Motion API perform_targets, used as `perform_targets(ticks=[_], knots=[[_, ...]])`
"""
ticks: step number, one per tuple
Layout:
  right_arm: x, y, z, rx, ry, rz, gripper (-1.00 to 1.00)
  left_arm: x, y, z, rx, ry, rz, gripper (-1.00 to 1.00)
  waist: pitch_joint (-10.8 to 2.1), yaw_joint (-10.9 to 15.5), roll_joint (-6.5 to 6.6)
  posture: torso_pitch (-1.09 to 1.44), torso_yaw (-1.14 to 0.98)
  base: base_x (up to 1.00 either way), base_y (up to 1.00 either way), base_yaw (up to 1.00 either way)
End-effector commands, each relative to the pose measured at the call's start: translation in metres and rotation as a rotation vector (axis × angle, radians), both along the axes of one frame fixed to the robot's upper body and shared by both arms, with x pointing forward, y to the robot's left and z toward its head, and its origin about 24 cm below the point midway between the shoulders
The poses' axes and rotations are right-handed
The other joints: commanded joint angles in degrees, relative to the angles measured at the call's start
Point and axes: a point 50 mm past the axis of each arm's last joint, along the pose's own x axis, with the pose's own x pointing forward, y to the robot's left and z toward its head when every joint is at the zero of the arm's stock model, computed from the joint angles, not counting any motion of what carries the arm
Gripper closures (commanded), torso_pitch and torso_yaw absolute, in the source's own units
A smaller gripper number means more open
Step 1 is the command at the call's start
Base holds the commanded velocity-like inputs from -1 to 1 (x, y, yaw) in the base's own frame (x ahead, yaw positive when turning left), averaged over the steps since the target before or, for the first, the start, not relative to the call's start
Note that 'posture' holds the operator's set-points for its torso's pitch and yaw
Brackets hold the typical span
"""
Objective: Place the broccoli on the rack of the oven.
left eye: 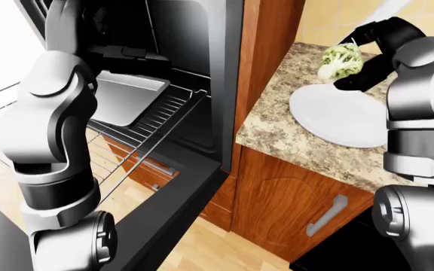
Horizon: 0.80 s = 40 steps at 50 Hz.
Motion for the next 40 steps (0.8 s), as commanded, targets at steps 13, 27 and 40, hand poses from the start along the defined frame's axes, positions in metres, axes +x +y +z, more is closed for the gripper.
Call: perform_targets(ticks=[13, 27, 40], knots=[[-0.045, 0.009, 0.028, 0.016, -0.147, 0.003, 1.00, -0.011, 0.002, 0.018, 0.000, -0.092, 0.004, -1.00, -1.63, 0.01, -0.13, 0.00, 0.00, 0.00, 0.00, 0.00], [-0.118, 0.045, 0.039, 0.276, -0.341, 0.124, 1.00, -0.014, 0.007, 0.018, -0.009, -0.084, 0.028, -1.00, -1.29, -0.09, 0.23, 0.00, 0.00, 0.00, 0.00, 0.00], [-0.156, 0.049, 0.022, 0.348, -0.387, 0.152, 1.00, -0.018, 0.007, 0.019, -0.003, -0.094, 0.022, -1.00, -1.16, -0.13, 0.26, 0.00, 0.00, 0.00, 0.00, 0.00]])
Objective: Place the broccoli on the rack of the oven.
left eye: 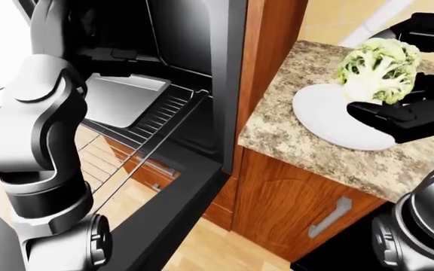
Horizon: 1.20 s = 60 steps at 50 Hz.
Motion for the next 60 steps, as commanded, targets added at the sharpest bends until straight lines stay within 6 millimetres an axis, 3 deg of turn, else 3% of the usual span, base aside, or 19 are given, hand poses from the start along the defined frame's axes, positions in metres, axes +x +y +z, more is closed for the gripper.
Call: perform_targets(ticks=[1, 9, 22, 28, 37, 52, 60], knots=[[-0.009, 0.002, 0.009, 0.009, -0.063, -0.001, 1.00, -0.008, -0.002, 0.018, 0.006, -0.096, -0.007, -1.00, -1.70, 0.03, -0.08, 0.00, 0.00, 0.00, 0.00, 0.00], [-0.017, 0.010, 0.003, 0.040, -0.077, 0.038, 1.00, -0.010, -0.002, 0.020, 0.004, -0.100, -0.011, -1.00, -1.53, -0.23, 0.38, 0.00, 0.00, 0.00, 0.00, 0.00], [-0.019, 0.024, 0.029, 0.051, -0.135, 0.091, 1.00, -0.008, -0.003, 0.021, -0.008, -0.093, -0.014, -1.00, -1.24, -0.84, 1.64, 0.00, 0.00, 0.00, 0.00, 0.00], [-0.021, 0.025, 0.027, 0.048, -0.145, 0.091, 1.00, -0.009, -0.002, 0.021, -0.004, -0.090, -0.011, -1.00, -1.17, -0.93, 1.83, 0.00, 0.01, 0.00, 0.00, 0.00], [-0.020, 0.034, 0.041, 0.038, -0.166, 0.117, 1.00, -0.009, -0.001, 0.021, -0.005, -0.089, -0.008, -1.00, -1.07, -0.19, 2.09, 0.00, 0.06, 0.00, 0.00, 0.00], [-0.023, 0.042, 0.040, 0.044, -0.181, 0.146, 1.00, -0.010, -0.002, 0.023, 0.000, -0.095, 0.000, -1.00, -0.93, 2.06, 2.15, 0.00, 0.13, 0.00, 0.00, 0.00], [-0.023, 0.041, 0.038, 0.045, -0.181, 0.146, 1.00, -0.023, 0.005, 0.053, 0.018, -0.149, 0.019, -1.00, -0.76, 3.74, 1.98, 0.00, 0.17, 0.00, 0.00, 0.00]])
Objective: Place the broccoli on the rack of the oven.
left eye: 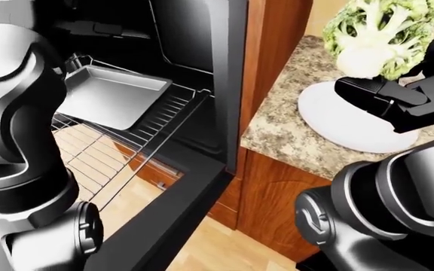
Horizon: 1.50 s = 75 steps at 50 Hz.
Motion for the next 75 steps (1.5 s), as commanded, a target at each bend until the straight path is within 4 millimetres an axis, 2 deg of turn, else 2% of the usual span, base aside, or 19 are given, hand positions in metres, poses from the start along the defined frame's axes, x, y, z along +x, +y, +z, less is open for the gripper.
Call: perform_targets(ticks=[1, 5, 9, 14, 22, 34, 43, 48, 53, 60, 68, 75], knots=[[-0.003, 0.002, 0.006, -0.014, -0.032, 0.008, 1.00, -0.014, 0.005, 0.027, 0.007, -0.106, 0.021, -1.00, -1.64, 0.23, 0.16, 0.00, 0.18, 0.00, 0.00, 0.00], [-0.004, 0.002, 0.003, -0.014, -0.030, 0.009, 1.00, -0.019, 0.009, 0.037, 0.024, -0.123, 0.035, -1.00, -1.56, 1.38, 0.08, 0.00, 0.20, 0.00, 0.00, 0.00], [-0.002, 0.002, 0.010, -0.016, -0.032, 0.008, 1.00, -0.024, 0.012, 0.048, 0.024, -0.141, 0.041, -1.00, -1.56, 2.72, 0.19, 0.00, 0.22, 0.00, 0.00, 0.00], [-0.003, 0.002, 0.003, -0.015, -0.028, 0.010, 1.00, -0.030, 0.018, 0.064, 0.034, -0.165, 0.054, -1.00, -1.64, 4.52, 0.08, 0.00, 0.24, 0.00, 0.00, 0.00], [-0.002, 0.002, 0.001, -0.017, -0.022, 0.018, 1.00, -0.038, 0.025, 0.076, 0.047, -0.185, 0.079, -1.00, -1.92, 7.73, 0.25, 0.00, 0.28, 0.00, 0.00, 0.00], [-0.002, 0.006, 0.000, -0.018, -0.020, 0.033, 1.00, -0.045, 0.034, 0.079, 0.055, -0.191, 0.109, -1.00, -2.59, 13.24, 0.92, 0.00, 0.34, 0.00, 0.00, 0.00], [-0.002, 0.028, 0.009, -0.064, -0.047, 0.139, 1.00, -0.042, 0.033, 0.073, 0.054, -0.184, 0.110, -1.00, -3.07, 16.93, 1.53, 0.00, 0.39, 0.00, 0.00, 0.00], [-0.001, 0.033, 0.014, -0.082, -0.050, 0.143, 1.00, -0.043, 0.035, 0.071, 0.055, -0.182, 0.116, -1.00, -3.33, 18.65, 1.75, 0.00, 0.41, 0.00, 0.00, 0.00], [-0.002, 0.048, 0.032, -0.112, -0.076, 0.199, 1.00, -0.044, 0.036, 0.071, 0.052, -0.182, 0.115, -1.00, -3.54, 20.18, 1.98, 0.00, 0.44, 0.00, 0.00, 0.00], [-0.001, 0.067, 0.038, -0.134, -0.072, 0.267, 1.00, -0.044, 0.036, 0.069, 0.053, -0.179, 0.120, -1.00, -3.71, 22.23, 2.23, 0.00, 0.47, 0.00, 0.00, 0.00], [0.014, 0.090, 0.046, -0.187, -0.066, 0.339, 1.00, -0.046, 0.038, 0.067, 0.058, -0.177, 0.123, -1.00, -3.99, 24.32, 2.51, 0.00, 0.51, 0.00, 0.00, 0.00], [0.026, 0.098, 0.049, -0.244, -0.054, 0.356, 1.00, -0.048, 0.040, 0.067, 0.054, -0.180, 0.126, -1.00, -4.13, 26.24, 2.54, 0.00, 0.55, 0.00, 0.00, 0.00]])
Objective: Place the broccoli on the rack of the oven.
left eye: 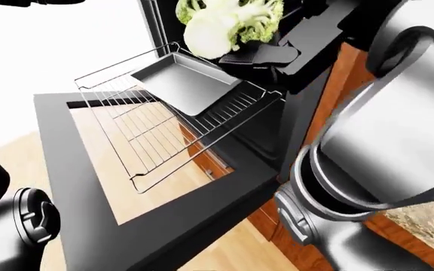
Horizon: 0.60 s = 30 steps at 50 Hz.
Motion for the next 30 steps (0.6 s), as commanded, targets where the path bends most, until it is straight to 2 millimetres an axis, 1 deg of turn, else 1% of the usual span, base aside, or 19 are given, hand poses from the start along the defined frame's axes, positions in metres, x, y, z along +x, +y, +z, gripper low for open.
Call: perform_targets(ticks=[1, 4, 6, 10, 13, 16, 19, 26, 30], knots=[[-0.004, 0.004, 0.007, -0.017, -0.047, 0.013, 1.00, -0.011, 0.003, 0.013, 0.003, -0.076, 0.014, -1.00, -1.62, 0.24, 0.16, 0.00, 0.55, 0.00, 0.00, 0.00], [-0.001, 0.008, 0.009, -0.049, -0.043, 0.022, 1.00, -0.013, 0.004, 0.014, 0.002, -0.078, 0.016, -1.00, -1.67, 0.96, 0.18, 0.00, 0.57, 0.00, 0.00, 0.00], [0.005, 0.011, 0.010, -0.067, -0.037, 0.020, 1.00, -0.013, 0.004, 0.014, -0.001, -0.079, 0.015, -1.00, -1.68, 1.44, 0.24, 0.00, 0.58, 0.00, 0.00, 0.00], [0.025, 0.011, 0.013, -0.086, -0.028, 0.012, 1.00, -0.015, 0.005, 0.013, -0.004, -0.079, 0.017, -1.00, -1.81, 2.37, 0.30, 0.00, 0.60, 0.00, 0.00, 0.00], [0.036, 0.012, 0.009, -0.127, -0.021, 0.003, 1.00, -0.014, 0.006, 0.012, -0.004, -0.077, 0.022, -1.00, -1.89, 3.12, 0.21, 0.00, 0.61, 0.00, 0.00, 0.00], [0.041, 0.016, 0.009, -0.136, -0.014, 0.014, 1.00, -0.014, 0.006, 0.012, -0.002, -0.080, 0.024, -1.00, -2.05, 3.87, 0.09, 0.00, 0.63, 0.00, 0.00, 0.00], [0.046, 0.019, 0.017, -0.156, -0.025, 0.020, 1.00, -0.015, 0.007, 0.013, -0.016, -0.084, 0.022, -1.00, -2.07, 4.53, 0.06, 0.00, 0.64, 0.00, 0.00, 0.00], [0.060, 0.026, 0.016, -0.199, -0.012, 0.038, 1.00, -0.016, 0.008, 0.012, -0.010, -0.078, 0.026, -1.00, -2.11, 5.91, 0.04, 0.00, 0.66, 0.00, 0.00, 0.00], [0.078, 0.028, 0.013, -0.221, 0.000, 0.027, 1.00, -0.016, 0.008, 0.010, -0.006, -0.076, 0.023, -1.00, -2.23, 6.70, 0.00, 0.00, 0.68, 0.00, 0.00, 0.00]])
